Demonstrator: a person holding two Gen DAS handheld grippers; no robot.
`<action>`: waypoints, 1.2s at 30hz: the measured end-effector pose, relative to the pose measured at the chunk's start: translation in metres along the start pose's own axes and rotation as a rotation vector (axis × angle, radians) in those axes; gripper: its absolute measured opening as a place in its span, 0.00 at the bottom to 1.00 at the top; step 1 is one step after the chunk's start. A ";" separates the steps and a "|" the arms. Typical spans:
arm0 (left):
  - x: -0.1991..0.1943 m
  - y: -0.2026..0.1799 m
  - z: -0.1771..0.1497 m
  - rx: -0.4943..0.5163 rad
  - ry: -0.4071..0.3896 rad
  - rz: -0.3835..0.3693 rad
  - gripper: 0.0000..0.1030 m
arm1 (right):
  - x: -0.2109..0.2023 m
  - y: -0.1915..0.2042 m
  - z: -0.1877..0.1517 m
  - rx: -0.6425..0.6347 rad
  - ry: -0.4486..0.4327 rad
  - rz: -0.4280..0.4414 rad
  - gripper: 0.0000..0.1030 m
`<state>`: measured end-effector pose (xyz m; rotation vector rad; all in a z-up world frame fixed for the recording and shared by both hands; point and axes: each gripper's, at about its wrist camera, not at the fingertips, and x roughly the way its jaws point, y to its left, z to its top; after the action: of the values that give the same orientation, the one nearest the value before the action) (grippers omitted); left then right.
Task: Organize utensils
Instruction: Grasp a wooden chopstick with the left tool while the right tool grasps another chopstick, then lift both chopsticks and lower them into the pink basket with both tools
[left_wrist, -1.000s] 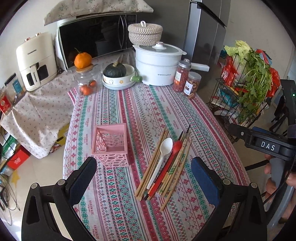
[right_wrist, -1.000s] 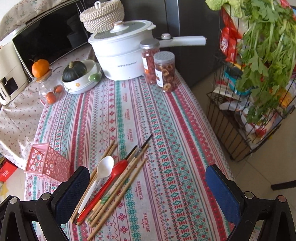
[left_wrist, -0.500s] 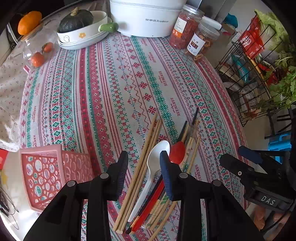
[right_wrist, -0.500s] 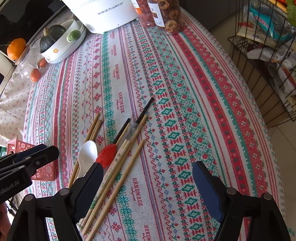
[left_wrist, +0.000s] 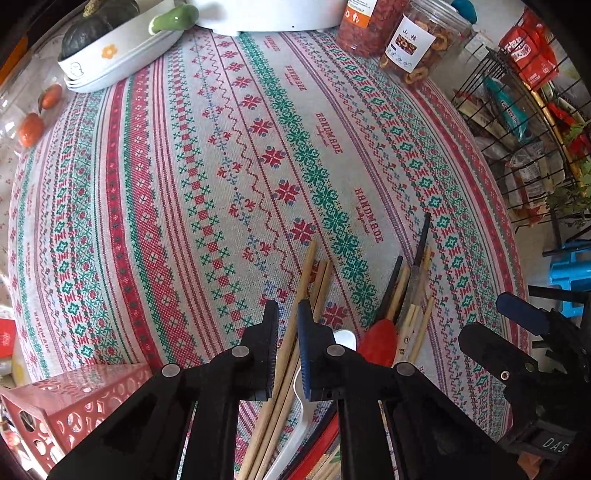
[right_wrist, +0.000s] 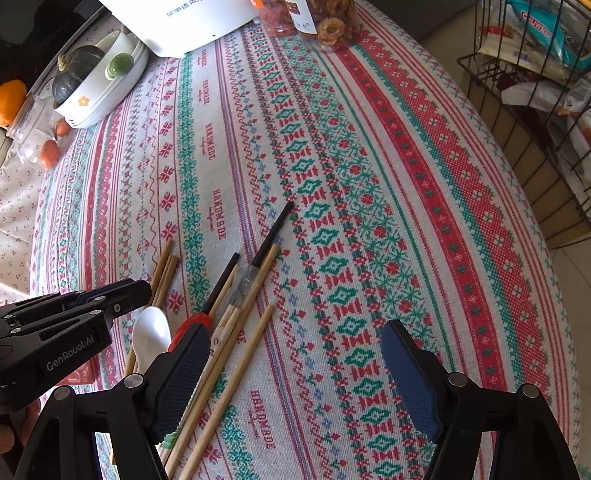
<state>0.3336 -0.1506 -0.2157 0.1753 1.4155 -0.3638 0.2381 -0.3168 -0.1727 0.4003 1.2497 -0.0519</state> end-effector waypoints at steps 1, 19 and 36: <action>0.002 0.000 0.002 0.001 0.003 0.000 0.10 | 0.001 0.000 0.001 0.000 0.001 -0.003 0.78; -0.034 0.002 -0.036 0.017 -0.108 0.020 0.06 | 0.033 0.034 -0.016 -0.165 0.071 -0.162 0.70; -0.129 0.057 -0.154 -0.114 -0.390 -0.067 0.05 | 0.030 0.061 -0.043 -0.206 -0.021 -0.126 0.10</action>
<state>0.1955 -0.0273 -0.1176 -0.0366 1.0548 -0.3498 0.2242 -0.2404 -0.1954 0.1423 1.2449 -0.0343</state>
